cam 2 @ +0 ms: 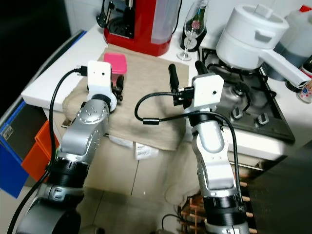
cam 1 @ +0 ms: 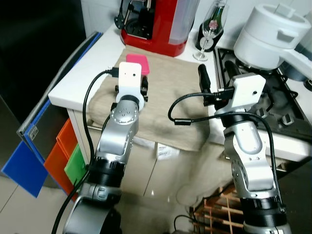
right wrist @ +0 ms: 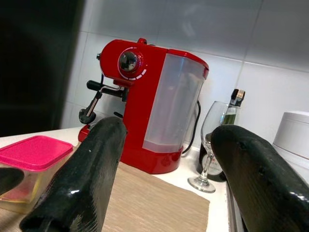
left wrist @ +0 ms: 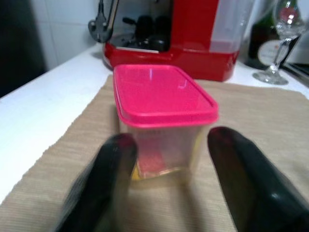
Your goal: Restocking fridge
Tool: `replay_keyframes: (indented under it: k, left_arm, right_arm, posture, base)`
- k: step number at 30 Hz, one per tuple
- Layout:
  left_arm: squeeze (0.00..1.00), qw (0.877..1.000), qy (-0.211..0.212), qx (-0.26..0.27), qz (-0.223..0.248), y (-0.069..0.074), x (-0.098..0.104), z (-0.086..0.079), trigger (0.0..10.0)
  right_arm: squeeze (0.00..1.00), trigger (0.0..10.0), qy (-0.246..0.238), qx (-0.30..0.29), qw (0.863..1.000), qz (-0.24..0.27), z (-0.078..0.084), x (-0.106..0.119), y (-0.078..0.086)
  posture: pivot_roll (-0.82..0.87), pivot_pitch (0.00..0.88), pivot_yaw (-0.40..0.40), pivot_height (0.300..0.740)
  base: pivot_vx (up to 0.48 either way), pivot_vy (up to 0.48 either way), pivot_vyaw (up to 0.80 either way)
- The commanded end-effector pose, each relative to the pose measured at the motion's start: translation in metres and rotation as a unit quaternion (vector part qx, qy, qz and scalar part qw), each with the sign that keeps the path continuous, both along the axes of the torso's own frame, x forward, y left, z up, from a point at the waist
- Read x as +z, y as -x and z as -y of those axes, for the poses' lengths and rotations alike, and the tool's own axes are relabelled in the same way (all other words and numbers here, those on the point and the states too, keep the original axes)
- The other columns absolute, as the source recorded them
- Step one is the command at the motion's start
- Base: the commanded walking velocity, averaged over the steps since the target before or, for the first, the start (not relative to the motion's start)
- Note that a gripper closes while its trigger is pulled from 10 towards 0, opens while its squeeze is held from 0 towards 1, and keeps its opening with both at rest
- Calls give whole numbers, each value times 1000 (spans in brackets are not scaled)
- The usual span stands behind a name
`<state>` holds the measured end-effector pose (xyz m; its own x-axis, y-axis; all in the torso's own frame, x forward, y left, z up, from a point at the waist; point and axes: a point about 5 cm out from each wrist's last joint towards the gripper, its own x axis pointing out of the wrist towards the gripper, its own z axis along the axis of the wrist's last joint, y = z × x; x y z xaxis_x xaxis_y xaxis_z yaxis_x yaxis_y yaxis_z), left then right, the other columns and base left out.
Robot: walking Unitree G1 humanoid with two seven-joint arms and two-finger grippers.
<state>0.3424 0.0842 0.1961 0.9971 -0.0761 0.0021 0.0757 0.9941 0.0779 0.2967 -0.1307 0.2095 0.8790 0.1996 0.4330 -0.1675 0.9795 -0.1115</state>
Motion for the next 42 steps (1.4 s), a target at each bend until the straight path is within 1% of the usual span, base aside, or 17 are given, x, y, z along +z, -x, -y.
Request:
replay_keyframes:
  k: [1,6,9,14,17,24,25,29,31,33,34,35,36,37,40,41,42]
  left_arm:
    - [1000,1000,-11,-20,-1,5,2,6,10000]
    - [1000,1000,-15,-1,9,1,6,-1,10000]
    - [1000,1000,-15,-1,10,2,8,-1,10000]
    - [1000,999,-31,1,16,-7,12,6,10000]
    - [1000,998,-55,-4,16,-15,11,15,10000]
    - [1000,998,-66,-12,9,-19,11,23,10000]
    - [1000,998,-67,-2,3,-22,10,22,10000]
    - [1000,998,-65,6,0,-24,10,21,10000]
    - [1000,998,-62,16,-5,-27,8,19,10000]
    - [1000,997,-58,42,-15,-34,6,12,10000]
    - [1000,997,-58,42,-15,-34,6,12,10000]
    - [471,997,-58,44,-16,-35,6,11,10000]
    - [471,997,-58,44,-16,-35,6,11,10000]
    - [0,997,-56,50,-17,-35,6,10,10000]
    - [0,997,-55,56,-21,-36,4,9,10000]
    - [0,995,-62,75,-26,-40,1,5,10000]
    - [0,994,-63,80,-30,-41,-1,3,10000]
  right_arm:
    - [0,10000,1,-11,1000,5,7,0,-1]
    - [0,10000,-3,-8,1000,6,4,-1,-1]
    - [0,10000,-3,-8,1000,7,3,-1,-1]
    - [0,10000,-2,-8,1000,13,4,2,-3]
    - [0,10000,-2,-9,1000,15,4,2,-3]
    - [0,10000,-2,-12,1000,16,4,3,-2]
    - [0,10000,-4,-12,1000,15,3,2,-1]
    - [0,10000,-5,-12,1000,15,2,1,0]
    - [0,10000,-7,-12,1000,14,1,1,0]
    - [0,10000,-9,-11,1000,12,-1,-1,1]
    - [0,10000,-9,-11,1000,12,-1,-1,1]
    - [0,10000,-10,-11,1000,12,-1,-1,1]
    - [0,10000,-10,-11,1000,12,-1,-1,1]
    - [0,10000,-10,-11,1000,12,-2,-1,1]
    - [0,10000,-9,-10,1000,10,-2,-1,2]
    - [0,10000,-9,-10,1000,8,-2,-3,2]
    - [0,10000,-9,-10,1000,7,-2,-3,3]
  posture:
    - [-88,0,-113,740]
    - [-81,0,-108,740]
    - [-81,0,-107,740]
    - [-88,0,-110,740]
    - [-97,0,-110,740]
    - [-102,0,-99,740]
    - [-100,0,-97,740]
    - [-99,0,-93,740]
    - [-99,0,-90,740]
    - [-98,0,-89,740]
    - [-98,0,-89,740]
    - [-99,0,-89,740]
    - [-99,0,-89,740]
    - [-100,0,-90,740]
    - [-101,0,-90,740]
    - [-102,0,-89,740]
    - [-102,0,-87,740]
  base:
    - [0,0,0]
    - [0,0,0]
    - [0,0,0]
    - [0,0,0]
    - [0,0,0]
    - [0,0,0]
    - [0,0,0]
    - [0,0,0]
    - [0,0,0]
    - [0,0,0]
    - [0,0,0]
    - [0,0,0]
    - [0,0,0]
    - [0,0,0]
    - [0,0,0]
    - [0,0,0]
    - [0,0,0]
